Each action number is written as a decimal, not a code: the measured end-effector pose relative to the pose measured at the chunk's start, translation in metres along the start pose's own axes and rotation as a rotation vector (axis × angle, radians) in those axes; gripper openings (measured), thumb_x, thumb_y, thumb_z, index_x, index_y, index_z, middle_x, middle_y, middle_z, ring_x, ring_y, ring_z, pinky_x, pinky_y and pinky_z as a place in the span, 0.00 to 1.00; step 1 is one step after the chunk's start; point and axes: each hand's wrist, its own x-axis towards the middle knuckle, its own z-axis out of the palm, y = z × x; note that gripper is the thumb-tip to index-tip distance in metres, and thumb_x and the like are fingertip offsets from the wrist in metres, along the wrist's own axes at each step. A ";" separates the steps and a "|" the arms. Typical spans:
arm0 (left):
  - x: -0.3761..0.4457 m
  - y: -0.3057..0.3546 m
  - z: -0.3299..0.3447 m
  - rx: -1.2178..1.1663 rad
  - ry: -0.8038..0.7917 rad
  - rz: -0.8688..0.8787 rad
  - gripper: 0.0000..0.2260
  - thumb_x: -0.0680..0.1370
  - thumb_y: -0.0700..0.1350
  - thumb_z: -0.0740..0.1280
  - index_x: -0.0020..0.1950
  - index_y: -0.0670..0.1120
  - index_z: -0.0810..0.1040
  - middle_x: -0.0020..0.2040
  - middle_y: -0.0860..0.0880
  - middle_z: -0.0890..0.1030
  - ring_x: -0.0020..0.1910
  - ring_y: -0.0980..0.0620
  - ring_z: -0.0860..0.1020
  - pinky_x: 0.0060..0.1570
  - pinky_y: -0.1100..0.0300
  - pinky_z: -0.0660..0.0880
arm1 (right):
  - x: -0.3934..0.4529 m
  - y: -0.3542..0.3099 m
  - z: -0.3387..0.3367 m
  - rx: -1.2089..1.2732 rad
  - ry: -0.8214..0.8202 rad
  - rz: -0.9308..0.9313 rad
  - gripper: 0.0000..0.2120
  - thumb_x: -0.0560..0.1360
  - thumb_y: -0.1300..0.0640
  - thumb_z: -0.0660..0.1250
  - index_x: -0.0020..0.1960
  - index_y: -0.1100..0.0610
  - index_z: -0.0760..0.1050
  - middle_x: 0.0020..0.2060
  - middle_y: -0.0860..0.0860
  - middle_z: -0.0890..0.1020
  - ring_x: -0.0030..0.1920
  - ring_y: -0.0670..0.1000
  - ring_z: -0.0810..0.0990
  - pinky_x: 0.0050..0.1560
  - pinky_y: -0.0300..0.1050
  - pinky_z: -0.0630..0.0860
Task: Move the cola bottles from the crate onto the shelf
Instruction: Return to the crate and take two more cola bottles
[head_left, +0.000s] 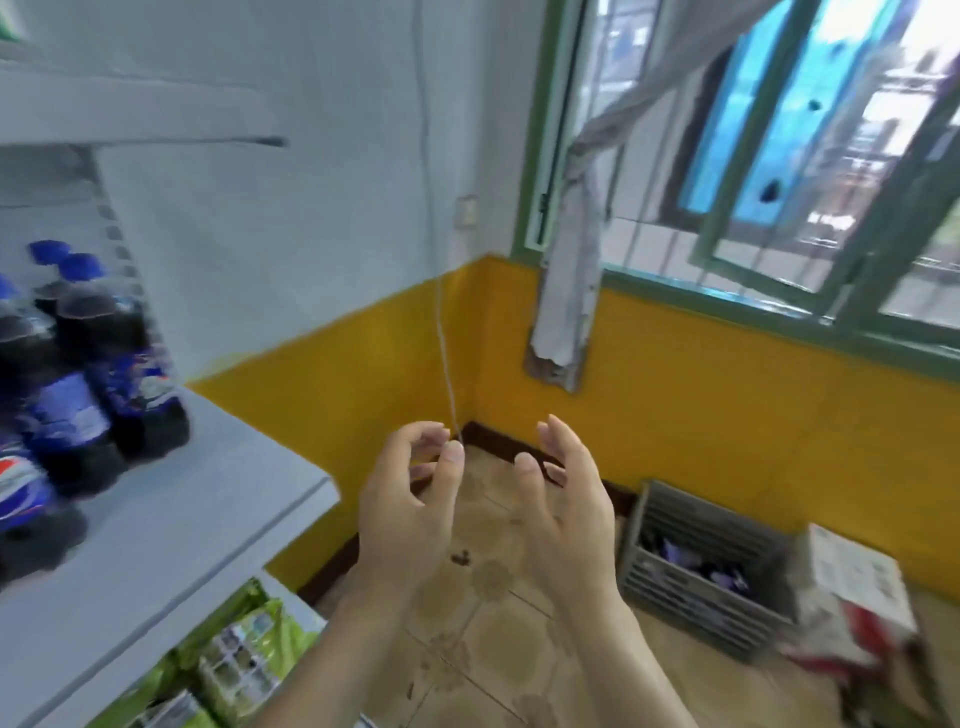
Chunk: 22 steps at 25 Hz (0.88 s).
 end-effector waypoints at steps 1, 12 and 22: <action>-0.006 0.006 0.017 -0.019 -0.052 0.012 0.16 0.78 0.62 0.61 0.59 0.57 0.76 0.55 0.64 0.78 0.57 0.65 0.76 0.49 0.73 0.74 | -0.005 0.006 -0.019 -0.025 0.045 0.023 0.30 0.78 0.36 0.59 0.77 0.47 0.65 0.71 0.41 0.73 0.70 0.40 0.71 0.69 0.51 0.75; -0.082 0.075 0.194 -0.184 -0.430 0.075 0.21 0.75 0.68 0.58 0.62 0.59 0.73 0.58 0.65 0.78 0.59 0.62 0.76 0.56 0.63 0.76 | -0.050 0.071 -0.216 -0.177 0.458 0.214 0.30 0.78 0.35 0.58 0.76 0.46 0.65 0.67 0.38 0.74 0.67 0.44 0.75 0.63 0.55 0.79; -0.120 0.103 0.312 -0.251 -0.557 0.035 0.17 0.78 0.62 0.61 0.63 0.58 0.72 0.57 0.66 0.78 0.59 0.65 0.75 0.62 0.57 0.76 | -0.046 0.141 -0.325 -0.213 0.563 0.263 0.31 0.78 0.32 0.57 0.76 0.46 0.66 0.67 0.40 0.76 0.67 0.42 0.75 0.65 0.54 0.77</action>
